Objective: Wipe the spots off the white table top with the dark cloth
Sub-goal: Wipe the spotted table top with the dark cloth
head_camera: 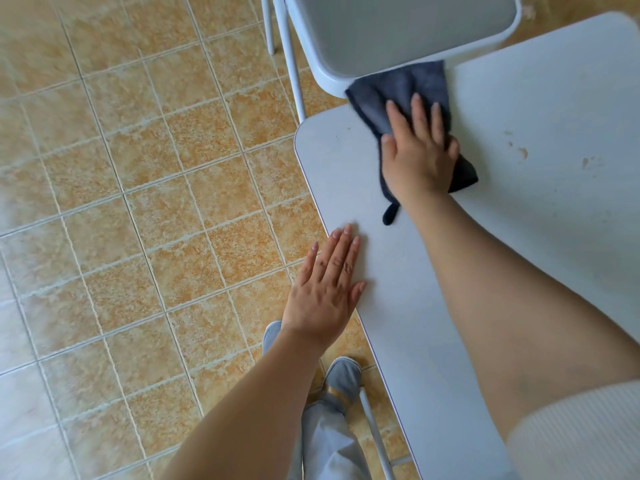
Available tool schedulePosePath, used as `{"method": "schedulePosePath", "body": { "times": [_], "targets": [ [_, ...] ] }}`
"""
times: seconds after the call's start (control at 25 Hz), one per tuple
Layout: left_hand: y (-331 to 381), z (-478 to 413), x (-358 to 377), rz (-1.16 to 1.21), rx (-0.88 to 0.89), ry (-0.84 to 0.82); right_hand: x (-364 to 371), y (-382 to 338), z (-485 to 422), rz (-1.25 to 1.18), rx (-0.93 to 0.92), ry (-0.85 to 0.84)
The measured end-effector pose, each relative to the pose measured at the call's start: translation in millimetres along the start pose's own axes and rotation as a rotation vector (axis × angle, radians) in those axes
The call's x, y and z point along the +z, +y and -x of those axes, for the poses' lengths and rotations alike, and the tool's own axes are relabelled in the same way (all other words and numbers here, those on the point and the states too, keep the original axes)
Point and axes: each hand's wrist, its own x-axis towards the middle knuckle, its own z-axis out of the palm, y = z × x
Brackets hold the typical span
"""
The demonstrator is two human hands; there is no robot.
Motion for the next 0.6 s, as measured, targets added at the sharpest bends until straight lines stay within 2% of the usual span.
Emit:
{"method": "schedulePosePath", "body": {
  "times": [0.16, 0.24, 0.32, 0.4, 0.52, 0.6],
  "targets": [
    [0.4, 0.5, -0.2, 0.003, -0.002, 0.002, 9.0, -8.0, 37.1, 0.059, -0.434, 0.033],
    [-0.4, 0.1, -0.8, 0.005, -0.002, -0.007, 7.1, 13.9, 59.4, 0.08, -0.516, 0.075],
    [-0.9, 0.7, -0.9, 0.005, 0.0, -0.01, 3.1, 43.4, 76.1, 0.114, -0.441, 0.118],
    [-0.4, 1.0, -0.8, 0.008, 0.003, -0.011, -1.2, 57.5, 71.8, 0.109, -0.238, 0.108],
    [-0.4, 1.1, -0.1, 0.002, -0.004, -0.01, -1.8, 28.5, 39.4, 0.02, 0.039, 0.046],
    [-0.3, 1.5, -0.3, -0.003, -0.005, -0.017, 2.8, -0.2, 24.9, 0.001, 0.021, 0.009]
  ]
}}
